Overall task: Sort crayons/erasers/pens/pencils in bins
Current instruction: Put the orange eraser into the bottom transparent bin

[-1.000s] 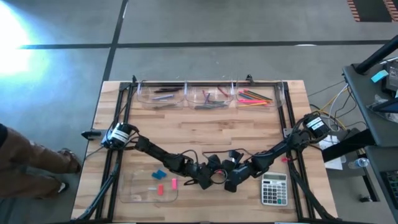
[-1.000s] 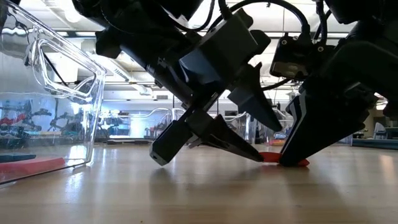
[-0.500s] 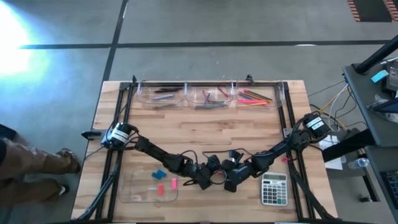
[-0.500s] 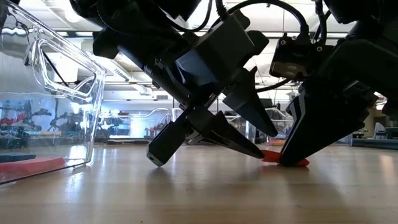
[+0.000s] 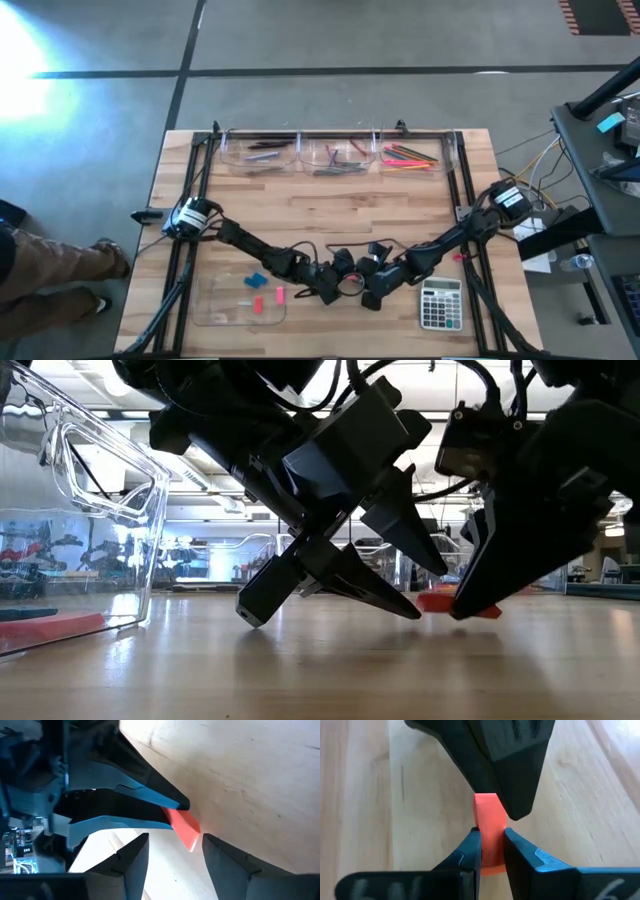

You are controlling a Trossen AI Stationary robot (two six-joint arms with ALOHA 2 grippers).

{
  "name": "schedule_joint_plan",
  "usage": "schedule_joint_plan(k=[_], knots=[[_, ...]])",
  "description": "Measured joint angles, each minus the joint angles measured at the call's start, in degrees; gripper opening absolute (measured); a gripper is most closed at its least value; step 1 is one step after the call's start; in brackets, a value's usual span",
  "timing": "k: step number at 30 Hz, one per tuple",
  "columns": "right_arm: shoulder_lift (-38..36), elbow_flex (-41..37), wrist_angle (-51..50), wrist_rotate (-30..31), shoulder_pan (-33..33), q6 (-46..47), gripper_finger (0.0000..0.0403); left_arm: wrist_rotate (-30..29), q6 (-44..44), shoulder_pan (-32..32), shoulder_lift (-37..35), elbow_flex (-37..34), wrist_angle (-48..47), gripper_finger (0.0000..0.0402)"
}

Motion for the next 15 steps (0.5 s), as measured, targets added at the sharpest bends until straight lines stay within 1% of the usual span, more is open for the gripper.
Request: schedule_joint_plan(k=[9, 11, 15], knots=[[-1.34, 0.09, 0.04, 0.27, -0.02, -0.33, 0.0054, 0.0, -0.08, -0.44, 0.0, 0.01, 0.05, 0.0172], [-1.34, 0.09, 0.1, 0.47, -0.02, -0.35, 0.0054, 0.0, -1.19, -0.59, 0.0, 0.13, 0.04, 0.017], [-1.34, 0.09, 0.14, 0.55, -0.02, -0.34, 0.0054, 0.07, -2.33, -1.16, -0.03, 0.28, 0.04, 0.0149]])
